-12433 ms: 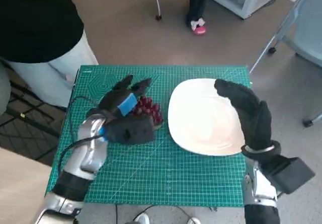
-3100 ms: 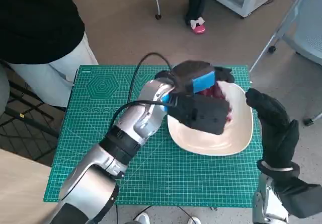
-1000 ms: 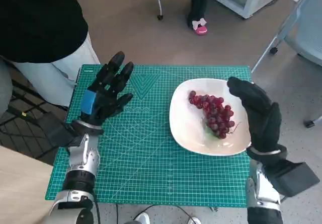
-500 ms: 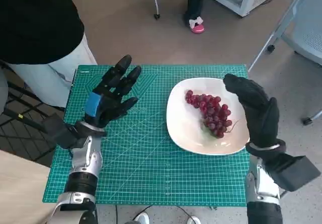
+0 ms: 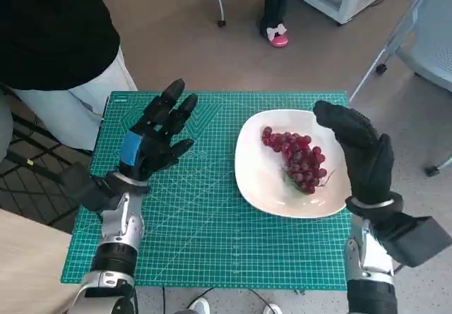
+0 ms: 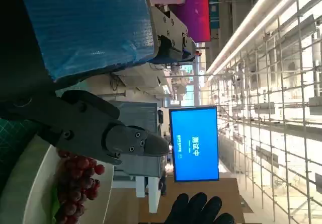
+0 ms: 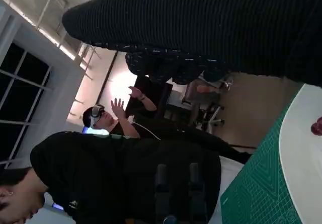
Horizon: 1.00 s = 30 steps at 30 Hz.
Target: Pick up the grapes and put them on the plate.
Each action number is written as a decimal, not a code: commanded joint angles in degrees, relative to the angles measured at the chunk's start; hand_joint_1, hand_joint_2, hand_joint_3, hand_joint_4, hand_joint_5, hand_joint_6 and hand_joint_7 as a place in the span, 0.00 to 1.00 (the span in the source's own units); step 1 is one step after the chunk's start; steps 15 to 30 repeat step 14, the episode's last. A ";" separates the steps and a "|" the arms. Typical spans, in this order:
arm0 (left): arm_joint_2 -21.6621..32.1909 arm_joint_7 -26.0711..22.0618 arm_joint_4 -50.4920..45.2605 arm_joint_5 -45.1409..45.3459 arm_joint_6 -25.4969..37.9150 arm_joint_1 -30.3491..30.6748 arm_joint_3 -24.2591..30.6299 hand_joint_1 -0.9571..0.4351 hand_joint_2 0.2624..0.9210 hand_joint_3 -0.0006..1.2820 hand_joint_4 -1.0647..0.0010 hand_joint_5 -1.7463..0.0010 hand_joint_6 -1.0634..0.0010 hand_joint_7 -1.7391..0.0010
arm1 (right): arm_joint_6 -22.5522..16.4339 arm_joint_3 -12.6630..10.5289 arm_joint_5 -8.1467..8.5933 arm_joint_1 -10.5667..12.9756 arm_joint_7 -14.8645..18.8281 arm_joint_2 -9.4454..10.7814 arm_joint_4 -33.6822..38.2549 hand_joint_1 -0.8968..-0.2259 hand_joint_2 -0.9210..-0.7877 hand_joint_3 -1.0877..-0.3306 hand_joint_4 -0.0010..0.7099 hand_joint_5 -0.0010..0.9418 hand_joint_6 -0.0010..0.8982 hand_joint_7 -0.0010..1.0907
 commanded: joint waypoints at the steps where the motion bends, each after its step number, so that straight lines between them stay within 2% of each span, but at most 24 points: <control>1: -0.67 0.48 -0.90 0.62 -1.17 1.29 -0.48 0.46 1.00 0.16 0.69 1.00 0.63 0.99 | 0.71 -0.17 0.13 0.70 0.79 -0.64 0.46 0.42 0.00 0.27 0.52 0.00 0.15 0.20; 30: -1.32 1.20 -2.12 0.73 -1.78 3.07 -0.90 0.45 1.00 0.17 0.69 1.00 0.61 0.99 | 0.90 -0.46 0.28 0.77 1.00 -1.03 0.24 0.41 0.00 0.27 0.52 0.00 0.14 0.22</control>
